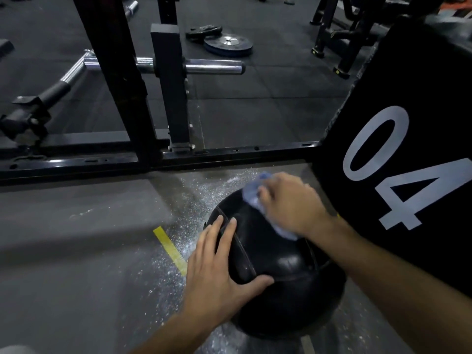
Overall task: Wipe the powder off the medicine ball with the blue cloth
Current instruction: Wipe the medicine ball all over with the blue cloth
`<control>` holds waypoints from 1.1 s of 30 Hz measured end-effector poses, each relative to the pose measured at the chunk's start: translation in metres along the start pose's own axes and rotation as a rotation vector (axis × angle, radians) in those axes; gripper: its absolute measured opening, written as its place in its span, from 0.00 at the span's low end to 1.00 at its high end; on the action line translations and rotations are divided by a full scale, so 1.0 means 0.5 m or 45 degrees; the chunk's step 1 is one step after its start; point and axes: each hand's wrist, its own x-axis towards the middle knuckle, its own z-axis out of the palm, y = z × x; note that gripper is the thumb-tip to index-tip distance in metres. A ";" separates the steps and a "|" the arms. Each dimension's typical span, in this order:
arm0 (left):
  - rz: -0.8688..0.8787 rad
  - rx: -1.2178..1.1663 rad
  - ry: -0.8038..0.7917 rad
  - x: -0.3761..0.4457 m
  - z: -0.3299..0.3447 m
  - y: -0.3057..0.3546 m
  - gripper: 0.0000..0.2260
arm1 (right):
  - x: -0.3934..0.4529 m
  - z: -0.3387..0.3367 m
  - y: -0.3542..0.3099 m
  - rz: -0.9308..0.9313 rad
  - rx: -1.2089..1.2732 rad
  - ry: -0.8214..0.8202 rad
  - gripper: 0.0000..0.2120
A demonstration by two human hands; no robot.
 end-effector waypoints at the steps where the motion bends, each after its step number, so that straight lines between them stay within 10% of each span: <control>1: 0.007 -0.007 -0.002 -0.002 -0.003 0.006 0.55 | 0.032 -0.006 0.036 0.174 0.151 -0.066 0.20; 8: 0.096 0.009 -0.038 -0.049 0.000 -0.001 0.58 | 0.048 0.061 0.253 0.511 1.185 -0.462 0.26; 11: 0.154 0.005 0.000 -0.072 0.021 0.003 0.61 | 0.025 0.044 0.248 0.660 0.798 -0.109 0.16; 24: 0.074 -0.116 -0.041 -0.052 -0.004 -0.032 0.48 | -0.085 0.017 -0.025 -0.372 -0.073 0.006 0.28; 28: -0.440 -0.511 0.036 0.008 -0.004 -0.090 0.32 | -0.148 0.028 0.084 -0.177 0.366 0.406 0.20; 33: -1.314 -1.155 -0.395 0.033 0.064 -0.141 0.31 | -0.165 0.024 0.166 0.293 0.559 0.370 0.27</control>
